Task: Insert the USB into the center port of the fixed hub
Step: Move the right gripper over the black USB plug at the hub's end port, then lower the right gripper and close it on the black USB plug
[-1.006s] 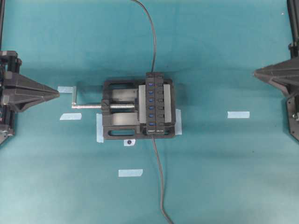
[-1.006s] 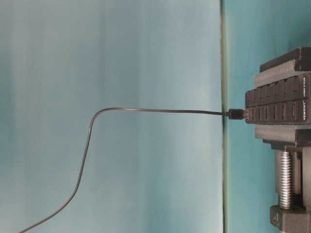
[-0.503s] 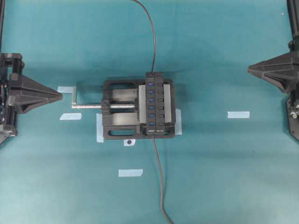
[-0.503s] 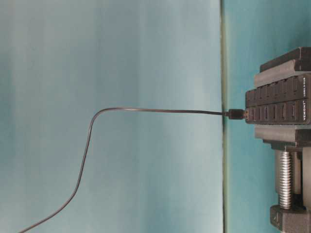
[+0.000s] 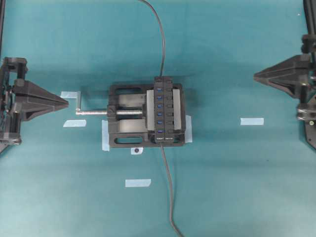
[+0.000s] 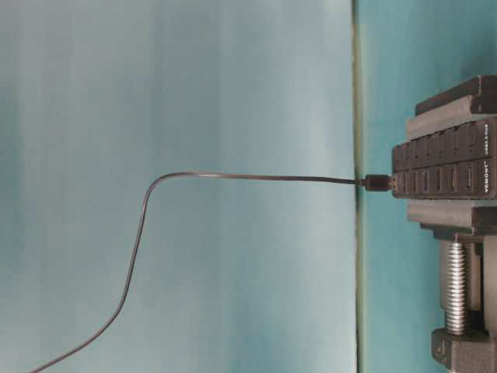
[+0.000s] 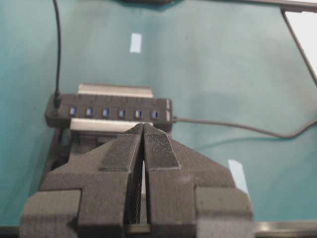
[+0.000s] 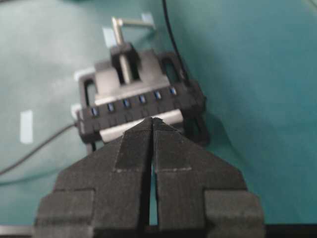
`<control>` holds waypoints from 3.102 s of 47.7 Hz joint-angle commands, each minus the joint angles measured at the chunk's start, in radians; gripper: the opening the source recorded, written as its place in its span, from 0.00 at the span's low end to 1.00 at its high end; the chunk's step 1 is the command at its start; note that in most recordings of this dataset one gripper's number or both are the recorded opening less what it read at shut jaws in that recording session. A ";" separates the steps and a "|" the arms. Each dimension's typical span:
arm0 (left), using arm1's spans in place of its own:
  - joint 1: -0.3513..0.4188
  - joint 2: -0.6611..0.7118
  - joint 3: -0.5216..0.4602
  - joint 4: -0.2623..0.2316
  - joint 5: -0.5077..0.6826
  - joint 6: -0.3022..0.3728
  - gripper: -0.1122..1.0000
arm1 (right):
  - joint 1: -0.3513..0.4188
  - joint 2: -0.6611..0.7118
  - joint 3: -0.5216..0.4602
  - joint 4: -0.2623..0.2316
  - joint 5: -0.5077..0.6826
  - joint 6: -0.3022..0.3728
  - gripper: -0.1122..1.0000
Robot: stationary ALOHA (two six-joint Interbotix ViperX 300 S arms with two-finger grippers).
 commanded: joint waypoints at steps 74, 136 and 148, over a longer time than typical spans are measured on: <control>0.000 0.025 -0.037 0.002 0.002 -0.002 0.10 | -0.054 0.687 -0.368 -0.057 0.003 -0.176 0.10; 0.000 0.060 -0.031 0.002 0.150 -0.003 0.10 | -0.051 0.943 -0.520 -0.058 0.020 -0.179 0.10; 0.000 0.060 -0.032 0.002 0.150 -0.003 0.10 | -0.051 0.945 -0.520 -0.067 0.017 -0.179 0.10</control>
